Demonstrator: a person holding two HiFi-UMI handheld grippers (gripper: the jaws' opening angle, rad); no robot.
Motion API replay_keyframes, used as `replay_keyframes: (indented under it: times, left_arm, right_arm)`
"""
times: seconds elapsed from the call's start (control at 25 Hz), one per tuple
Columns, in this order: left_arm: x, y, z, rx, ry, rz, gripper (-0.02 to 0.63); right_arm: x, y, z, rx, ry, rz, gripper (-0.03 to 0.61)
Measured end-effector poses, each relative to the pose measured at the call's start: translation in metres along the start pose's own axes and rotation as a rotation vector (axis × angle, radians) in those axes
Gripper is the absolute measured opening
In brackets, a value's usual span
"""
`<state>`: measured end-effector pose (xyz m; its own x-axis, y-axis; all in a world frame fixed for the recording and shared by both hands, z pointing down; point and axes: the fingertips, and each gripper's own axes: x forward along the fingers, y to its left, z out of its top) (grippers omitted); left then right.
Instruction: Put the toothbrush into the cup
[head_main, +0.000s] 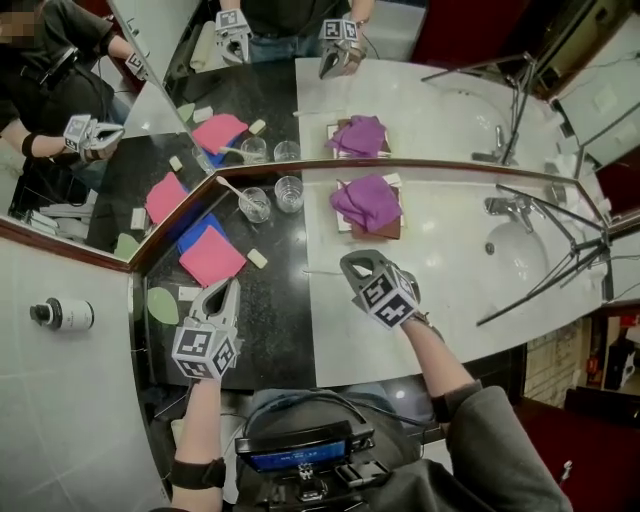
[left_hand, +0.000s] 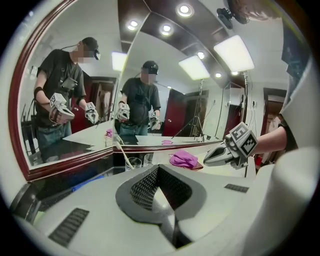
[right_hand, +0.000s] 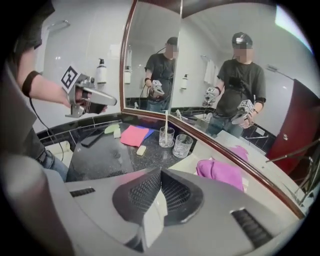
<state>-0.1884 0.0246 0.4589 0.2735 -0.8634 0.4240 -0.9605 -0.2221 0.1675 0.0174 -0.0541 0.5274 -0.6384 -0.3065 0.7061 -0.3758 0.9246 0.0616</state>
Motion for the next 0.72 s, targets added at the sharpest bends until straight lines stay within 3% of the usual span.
replay_keyframes:
  times: [0.28,0.48,0.6,0.72]
  left_arm:
    - [-0.01,-0.002,0.002,0.002,-0.011,0.012,0.0]
    - [-0.018,-0.003,0.001,0.002,-0.016,0.02,0.0]
    - [-0.023,-0.004,0.001,-0.012,-0.022,0.022,0.0]
    - [-0.026,-0.008,0.001,-0.005,-0.025,0.01,0.0]
  right_arm:
    - [-0.058,-0.019,0.012,0.206,-0.176,-0.062,0.003]
    - [-0.086,-0.035,0.0,0.403,-0.319,-0.105,0.003]
    - [-0.093,-0.038,-0.01,0.498,-0.358,-0.105,0.003]
    - [-0.098,-0.038,-0.014,0.526,-0.368,-0.102,0.003]
